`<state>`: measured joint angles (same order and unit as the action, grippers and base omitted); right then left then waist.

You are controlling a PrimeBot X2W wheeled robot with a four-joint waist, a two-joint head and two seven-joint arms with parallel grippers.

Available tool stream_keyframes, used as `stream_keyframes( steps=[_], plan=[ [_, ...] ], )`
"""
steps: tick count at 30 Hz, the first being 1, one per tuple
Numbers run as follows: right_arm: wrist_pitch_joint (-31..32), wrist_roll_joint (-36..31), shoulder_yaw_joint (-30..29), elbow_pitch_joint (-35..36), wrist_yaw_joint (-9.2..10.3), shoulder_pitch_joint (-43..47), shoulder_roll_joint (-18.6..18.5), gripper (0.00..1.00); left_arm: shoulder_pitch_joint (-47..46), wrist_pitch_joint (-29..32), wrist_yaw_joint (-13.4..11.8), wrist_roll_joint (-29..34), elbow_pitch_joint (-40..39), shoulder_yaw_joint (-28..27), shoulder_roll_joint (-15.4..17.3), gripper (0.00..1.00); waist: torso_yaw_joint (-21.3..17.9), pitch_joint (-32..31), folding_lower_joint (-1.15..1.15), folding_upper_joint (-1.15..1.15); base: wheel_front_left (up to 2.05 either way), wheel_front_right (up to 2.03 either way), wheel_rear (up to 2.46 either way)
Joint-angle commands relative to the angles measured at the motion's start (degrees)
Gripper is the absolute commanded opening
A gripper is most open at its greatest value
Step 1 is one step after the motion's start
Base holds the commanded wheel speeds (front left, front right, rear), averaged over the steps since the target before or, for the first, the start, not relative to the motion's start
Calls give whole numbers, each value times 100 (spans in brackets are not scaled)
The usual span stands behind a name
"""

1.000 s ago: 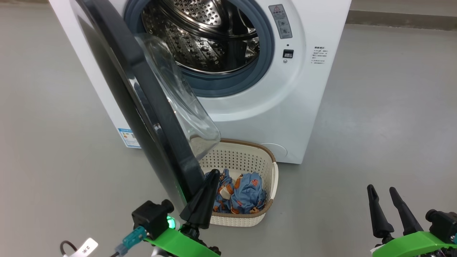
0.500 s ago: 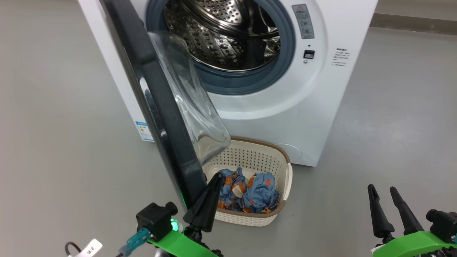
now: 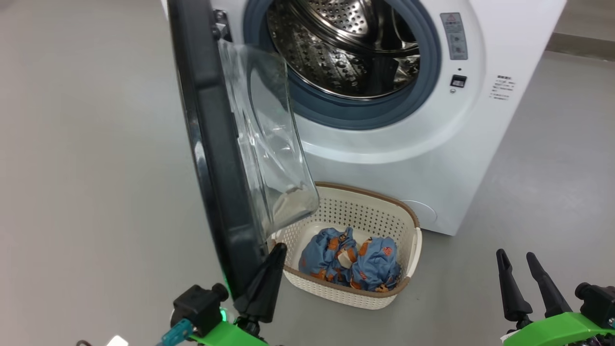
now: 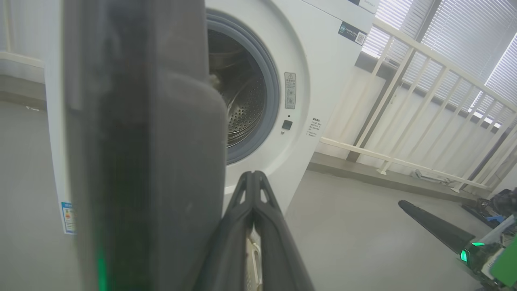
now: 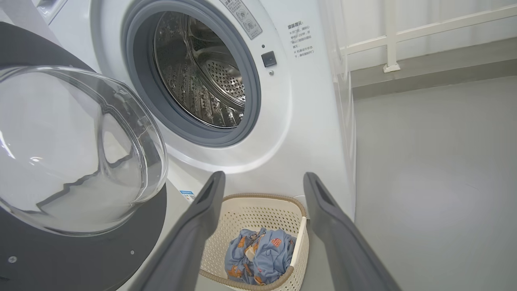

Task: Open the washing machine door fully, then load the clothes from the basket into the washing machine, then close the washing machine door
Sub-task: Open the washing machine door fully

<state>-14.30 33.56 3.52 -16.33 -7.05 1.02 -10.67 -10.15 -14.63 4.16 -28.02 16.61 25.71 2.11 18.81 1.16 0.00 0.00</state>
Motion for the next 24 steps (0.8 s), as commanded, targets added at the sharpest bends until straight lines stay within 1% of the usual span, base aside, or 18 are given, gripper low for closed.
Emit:
stream_keyframes(
  steps=[1,7,14,24],
  plan=[
    [-70,-38,106,146,-44,9,-123,100,-18,-35,-136,55,-122,-319,178,0,127,-24,0,0,0,0,0],
    [-70,-33,100,137,-44,39,-107,100,173,49,-269,-1,-325,-412,310,0,322,-80,0,0,0,0,0],
    [-70,-31,95,146,-44,84,-75,100,323,121,-383,-177,-478,-658,497,0,496,-107,0,0,0,0,0],
    [-70,-40,114,140,-44,62,-110,100,101,80,-357,-390,-161,-1020,701,0,686,-60,0,0,0,0,0]
  ],
)
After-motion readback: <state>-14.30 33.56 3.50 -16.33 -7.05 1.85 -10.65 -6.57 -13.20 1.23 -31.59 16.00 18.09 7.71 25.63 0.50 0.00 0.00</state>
